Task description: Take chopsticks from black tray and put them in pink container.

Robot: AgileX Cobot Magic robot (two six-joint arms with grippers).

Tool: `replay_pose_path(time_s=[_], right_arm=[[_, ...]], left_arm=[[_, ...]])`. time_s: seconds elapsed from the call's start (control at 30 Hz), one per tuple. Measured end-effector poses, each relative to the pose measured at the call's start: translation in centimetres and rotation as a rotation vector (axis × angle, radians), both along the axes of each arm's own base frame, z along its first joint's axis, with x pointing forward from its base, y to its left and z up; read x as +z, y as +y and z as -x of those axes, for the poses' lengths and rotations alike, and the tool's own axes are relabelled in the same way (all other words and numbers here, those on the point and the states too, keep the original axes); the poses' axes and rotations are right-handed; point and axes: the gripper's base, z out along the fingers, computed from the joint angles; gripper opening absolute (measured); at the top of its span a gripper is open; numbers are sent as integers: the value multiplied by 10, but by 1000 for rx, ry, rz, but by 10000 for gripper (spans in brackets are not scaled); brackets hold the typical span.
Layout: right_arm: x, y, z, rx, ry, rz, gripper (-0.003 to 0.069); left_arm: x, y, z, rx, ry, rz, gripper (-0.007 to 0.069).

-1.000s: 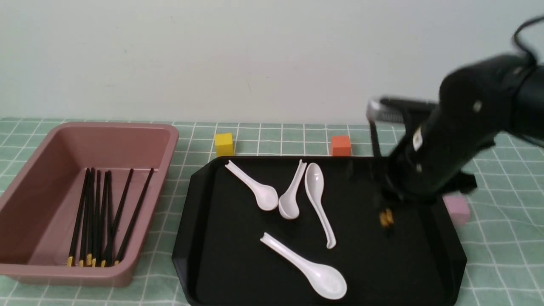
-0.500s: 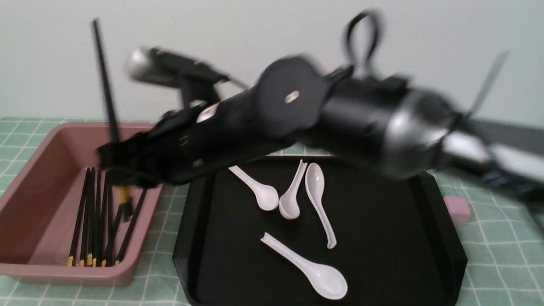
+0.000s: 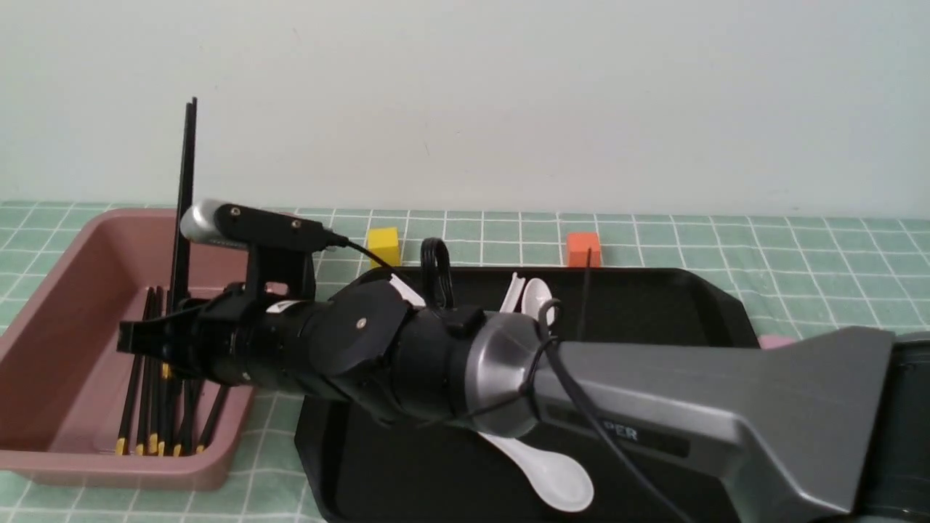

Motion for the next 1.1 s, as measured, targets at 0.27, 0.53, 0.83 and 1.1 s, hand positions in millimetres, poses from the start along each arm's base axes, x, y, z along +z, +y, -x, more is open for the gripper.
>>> replay_pose_path(time_s=[0.27, 0.53, 0.83, 1.1], right_arm=[[6, 2, 8, 133, -4, 23, 301], [61, -27, 18, 436, -42, 64, 211], [161, -140, 45, 703, 42, 282, -13], [238, -235, 99, 465, -103, 483, -13]], left_arm=[[0, 0, 0, 0, -1, 0, 238], [0, 0, 0, 0, -1, 0, 238], [0, 0, 0, 0, -1, 0, 238], [0, 0, 0, 0, -1, 0, 238]])
